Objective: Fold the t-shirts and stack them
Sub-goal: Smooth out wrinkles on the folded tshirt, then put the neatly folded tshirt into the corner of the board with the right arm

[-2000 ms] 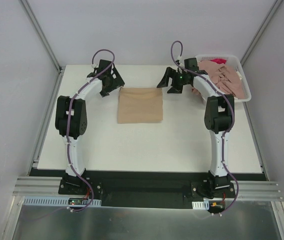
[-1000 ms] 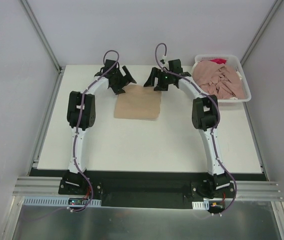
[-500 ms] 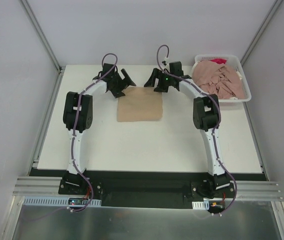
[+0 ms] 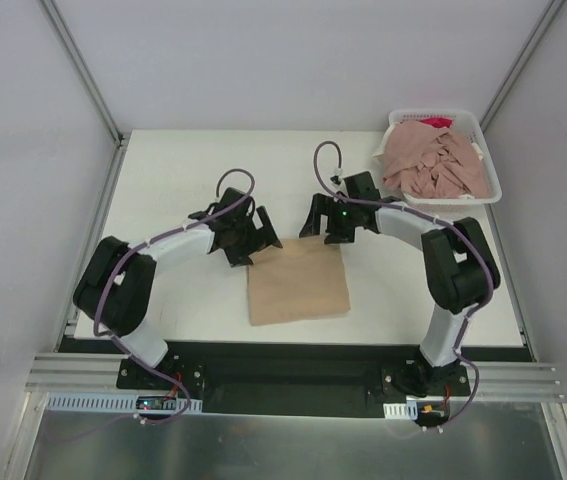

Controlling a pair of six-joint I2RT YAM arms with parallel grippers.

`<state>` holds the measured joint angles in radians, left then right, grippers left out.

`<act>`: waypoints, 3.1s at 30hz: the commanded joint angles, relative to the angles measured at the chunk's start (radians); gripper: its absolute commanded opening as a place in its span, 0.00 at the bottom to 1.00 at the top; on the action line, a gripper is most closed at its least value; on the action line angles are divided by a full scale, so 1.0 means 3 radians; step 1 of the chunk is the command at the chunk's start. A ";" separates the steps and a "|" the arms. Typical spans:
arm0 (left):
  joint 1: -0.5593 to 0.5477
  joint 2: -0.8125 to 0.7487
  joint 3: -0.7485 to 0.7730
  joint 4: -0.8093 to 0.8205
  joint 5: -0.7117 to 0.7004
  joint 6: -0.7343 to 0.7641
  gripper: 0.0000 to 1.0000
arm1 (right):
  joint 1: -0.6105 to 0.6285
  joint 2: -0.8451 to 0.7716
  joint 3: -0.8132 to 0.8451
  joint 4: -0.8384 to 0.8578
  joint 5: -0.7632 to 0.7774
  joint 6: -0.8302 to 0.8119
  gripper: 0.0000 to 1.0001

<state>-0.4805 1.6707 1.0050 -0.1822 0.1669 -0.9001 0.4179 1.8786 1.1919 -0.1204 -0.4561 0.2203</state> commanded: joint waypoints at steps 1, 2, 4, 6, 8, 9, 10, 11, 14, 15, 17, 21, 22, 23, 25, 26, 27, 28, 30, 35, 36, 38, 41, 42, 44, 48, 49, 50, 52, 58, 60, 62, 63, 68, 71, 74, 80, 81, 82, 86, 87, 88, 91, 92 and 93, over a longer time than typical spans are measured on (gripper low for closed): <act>-0.0162 -0.0450 -0.0195 -0.0098 -0.0306 -0.0180 0.99 | 0.0069 -0.0579 -0.0250 -0.0146 0.0191 -0.0177 0.97; -0.0173 -0.0532 -0.0205 -0.0093 -0.0311 -0.0185 0.99 | 0.0090 -0.0662 -0.0276 -0.0176 0.0236 -0.0207 0.97; -0.0203 -0.0593 -0.0190 -0.0083 -0.0296 -0.0185 0.99 | 0.0115 -0.0861 -0.0317 -0.0284 0.0277 -0.0258 0.97; -0.0224 -0.0640 -0.0165 -0.0073 -0.0240 -0.0175 0.99 | 0.0110 -0.0989 -0.0317 -0.0431 0.0359 -0.0274 0.97; -0.0259 -0.0691 -0.0154 -0.0032 -0.0158 -0.0185 0.99 | 0.0110 -0.1194 -0.0348 -0.0498 0.0512 -0.0284 0.97; -0.0270 -0.0711 -0.0154 0.0024 -0.0152 -0.0190 0.99 | 0.0115 -0.1336 -0.0368 -0.0570 0.0584 -0.0284 0.97; -0.0290 -0.0706 -0.0149 0.0034 -0.0157 -0.0175 0.99 | 0.0115 -0.1409 -0.0434 -0.0611 0.0640 -0.0289 0.97; -0.0295 -0.0691 -0.0134 0.0040 -0.0152 -0.0160 0.99 | 0.0110 -0.1465 -0.0460 -0.0657 0.0762 -0.0289 0.97; -0.0295 -0.0569 -0.0052 0.0045 -0.0183 -0.0119 0.99 | 0.0115 -0.1670 -0.0643 -0.0764 0.0850 -0.0259 0.97; -0.0295 -0.0533 -0.0022 0.0050 -0.0198 -0.0088 0.99 | 0.0110 -0.1726 -0.0685 -0.0820 0.0845 -0.0254 0.97; -0.0290 -0.0385 0.0091 0.0045 -0.0259 -0.0052 0.99 | 0.0110 -0.1772 -0.0807 -0.0882 0.0850 -0.0259 0.97; -0.0224 -0.0149 0.0250 0.0040 -0.0342 -0.0006 0.99 | 0.0110 -0.1885 -0.1017 -0.1081 0.0932 -0.0284 0.97; -0.0199 -0.0098 0.0280 0.0045 -0.0326 -0.0011 0.99 | 0.0110 -0.1900 -0.1048 -0.1117 0.0957 -0.0284 0.97; -0.0178 -0.0007 0.0291 0.0040 -0.0321 -0.0022 0.99 | 0.0110 -0.1910 -0.1079 -0.1143 0.0998 -0.0289 0.97; -0.0122 0.0116 0.0265 0.0045 -0.0260 -0.0062 0.99 | 0.0115 -0.1936 -0.1150 -0.1225 0.1055 -0.0244 0.97; -0.0111 0.0147 0.0250 0.0050 -0.0240 -0.0073 0.99 | 0.0110 -0.1931 -0.1166 -0.1255 0.1065 -0.0233 0.97; -0.0101 0.0188 0.0219 0.0045 -0.0244 -0.0083 0.99 | 0.0105 -0.1916 -0.1191 -0.1261 0.1075 -0.0208 0.97; -0.0101 0.0234 0.0199 0.0045 -0.0244 -0.0093 0.99 | 0.0110 -0.1895 -0.1202 -0.1261 0.1060 -0.0182 0.97; -0.0096 0.0275 0.0138 0.0045 -0.0255 -0.0119 0.99 | 0.0110 -0.1829 -0.1202 -0.1240 0.1040 -0.0146 0.97; -0.0070 0.0337 0.0112 0.0050 -0.0194 -0.0124 1.00 | 0.0105 -0.1564 -0.1135 -0.1128 0.0805 -0.0044 0.99; -0.0070 0.0327 0.0112 0.0045 -0.0188 -0.0104 0.99 | 0.0110 -0.1522 -0.1125 -0.1112 0.0779 -0.0019 0.99; -0.0070 0.0266 0.0112 0.0045 -0.0219 -0.0088 0.99 | 0.0105 -0.1410 -0.1105 -0.1092 0.0728 0.0063 0.93; -0.0070 0.0128 0.0117 0.0045 -0.0244 -0.0037 0.99 | 0.0110 -0.1308 -0.1115 -0.1082 0.0717 0.0145 0.77; -0.0070 0.0087 0.0122 0.0045 -0.0249 -0.0022 0.99 | 0.0110 -0.1292 -0.1135 -0.1066 0.0707 0.0155 0.72; -0.0070 -0.0036 0.0137 0.0045 -0.0244 0.0014 0.99 | 0.0120 -0.1272 -0.1201 -0.1041 0.0682 0.0191 0.55; -0.0086 -0.0286 0.0219 0.0050 -0.0117 0.0116 0.99 | 0.0131 -0.1236 -0.1298 -0.1015 0.0692 0.0227 0.29; -0.0096 -0.0388 0.0244 0.0050 -0.0096 0.0152 0.99 | 0.0136 -0.1231 -0.1309 -0.1000 0.0697 0.0227 0.24; -0.0106 -0.0440 0.0265 0.0050 -0.0071 0.0203 0.99 | 0.0136 -0.1195 -0.1324 -0.0990 0.0707 0.0227 0.23; -0.0122 -0.0618 0.0301 0.0080 0.0001 0.0249 0.99 | 0.0131 -0.1159 -0.1335 -0.0985 0.0768 0.0247 0.17; -0.0122 -0.1109 0.0194 0.0096 -0.0126 0.0428 0.99 | 0.0095 -0.1118 -0.1218 -0.1203 0.1221 0.0294 0.01; -0.0122 -0.1232 0.0107 0.0091 -0.0259 0.0495 0.99 | -0.0007 -0.1159 -0.1151 -0.1510 0.1473 0.0232 0.01; -0.0122 -0.1391 0.0045 0.0096 -0.0397 0.0576 0.99 | -0.0190 -0.1220 -0.1059 -0.1771 0.1795 0.0024 0.01; -0.0122 -0.1442 -0.0010 0.0096 -0.0443 0.0592 0.99 | -0.0252 -0.1240 -0.1013 -0.1858 0.1877 -0.0053 0.01; -0.0106 -0.1591 -0.0067 0.0101 -0.0627 0.0745 0.99 | -0.0635 -0.1261 -0.0681 -0.2314 0.2736 -0.0509 0.01; -0.0086 -0.1586 -0.0037 0.0106 -0.0618 0.0827 0.99 | -0.0916 -0.1159 -0.0604 -0.2345 0.2957 -0.0709 0.01; -0.0030 -0.1565 -0.0011 0.0096 -0.0572 0.0858 0.99 | -0.1223 -0.1027 -0.0501 -0.2370 0.3136 -0.0923 0.00; 0.0195 -0.1586 -0.0016 0.0106 -0.0424 0.0888 0.99 | -0.1791 -0.1006 -0.0282 -0.2176 0.3090 -0.1230 0.01; 0.0216 -0.1586 -0.0021 0.0116 -0.0403 0.0889 0.99 | -0.1848 -0.0995 -0.0256 -0.2140 0.3085 -0.1271 0.01; 0.0266 -0.1591 -0.0016 0.0121 -0.0347 0.0889 0.99 | -0.1944 -0.0975 -0.0190 -0.2074 0.3110 -0.1362 0.01; 0.0364 -0.1575 -0.0021 0.0126 -0.0250 0.0919 0.99 | -0.2139 -0.0842 0.0010 -0.2043 0.3360 -0.1527 0.01; 0.0379 -0.1570 -0.0026 0.0121 -0.0239 0.0914 0.99 | -0.2175 -0.0806 0.0056 -0.2094 0.3412 -0.1527 0.02; 0.0390 -0.1565 -0.0026 0.0126 -0.0244 0.0899 0.99 | -0.2231 -0.0735 0.0152 -0.2114 0.3412 -0.1532 0.05; 0.0395 -0.1555 -0.0037 0.0137 -0.0239 0.0904 0.99 | -0.2267 -0.0648 0.0281 -0.2171 0.3351 -0.1593 0.50; 0.0400 -0.1545 -0.0016 0.0137 -0.0234 0.0904 0.99 | -0.2267 -0.0642 0.0367 -0.2206 0.3356 -0.1573 0.52; 0.0405 -0.1540 -0.0016 0.0142 -0.0219 0.0909 0.99 | -0.2267 -0.0663 0.0404 -0.2272 0.3371 -0.1512 0.56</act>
<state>-0.3679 1.2133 0.9936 -0.1635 0.0731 -0.6491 -0.2546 1.6791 1.2354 -0.7483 0.5144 -0.2218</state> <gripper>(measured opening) 0.993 0.500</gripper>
